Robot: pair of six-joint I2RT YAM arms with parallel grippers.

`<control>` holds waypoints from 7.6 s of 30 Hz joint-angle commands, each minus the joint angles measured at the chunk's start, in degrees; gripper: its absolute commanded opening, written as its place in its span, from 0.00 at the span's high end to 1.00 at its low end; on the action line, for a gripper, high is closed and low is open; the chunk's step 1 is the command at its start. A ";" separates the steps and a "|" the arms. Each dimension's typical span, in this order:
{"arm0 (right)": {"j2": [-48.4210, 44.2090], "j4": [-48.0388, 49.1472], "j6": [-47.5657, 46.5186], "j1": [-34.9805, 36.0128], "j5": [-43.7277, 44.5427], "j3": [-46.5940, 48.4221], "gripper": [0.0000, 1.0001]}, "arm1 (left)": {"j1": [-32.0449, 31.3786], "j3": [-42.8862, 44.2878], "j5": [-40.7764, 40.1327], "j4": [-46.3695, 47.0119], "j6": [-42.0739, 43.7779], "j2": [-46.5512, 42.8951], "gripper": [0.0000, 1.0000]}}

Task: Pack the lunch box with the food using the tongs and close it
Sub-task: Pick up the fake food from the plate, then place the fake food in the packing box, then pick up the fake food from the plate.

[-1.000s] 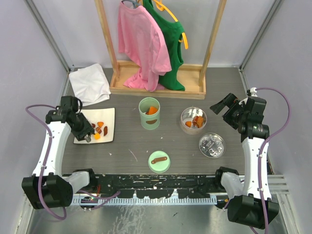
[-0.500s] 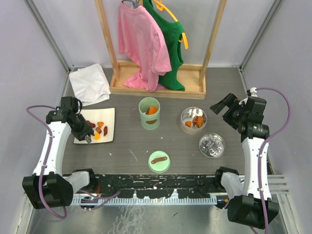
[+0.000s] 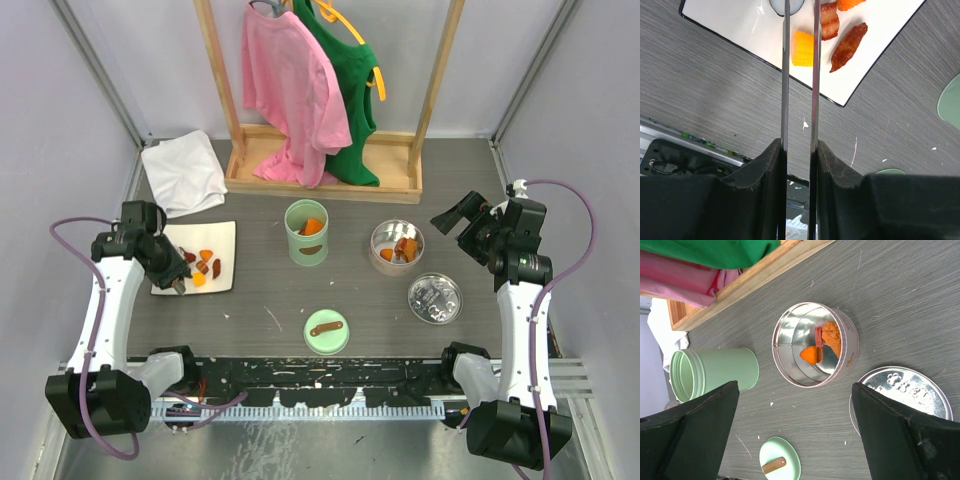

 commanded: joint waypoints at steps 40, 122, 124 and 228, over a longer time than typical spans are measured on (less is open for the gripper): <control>-0.55 2.80 0.49 -0.13 -1.37 0.45 0.00 | 0.39 7.31 15.76 7.28 1.66 -8.85 0.86; -1.12 1.02 -1.16 -0.21 2.08 1.55 0.00 | -64.42 51.84 -1.76 13.26 0.71 45.28 0.61; -1.13 0.96 -1.20 -0.13 1.97 1.67 0.00 | -64.46 51.62 -2.30 13.58 0.75 43.44 0.62; -0.33 3.24 0.72 -0.21 -1.11 -0.09 0.00 | -23.56 14.42 -13.98 -19.37 -2.46 3.22 0.80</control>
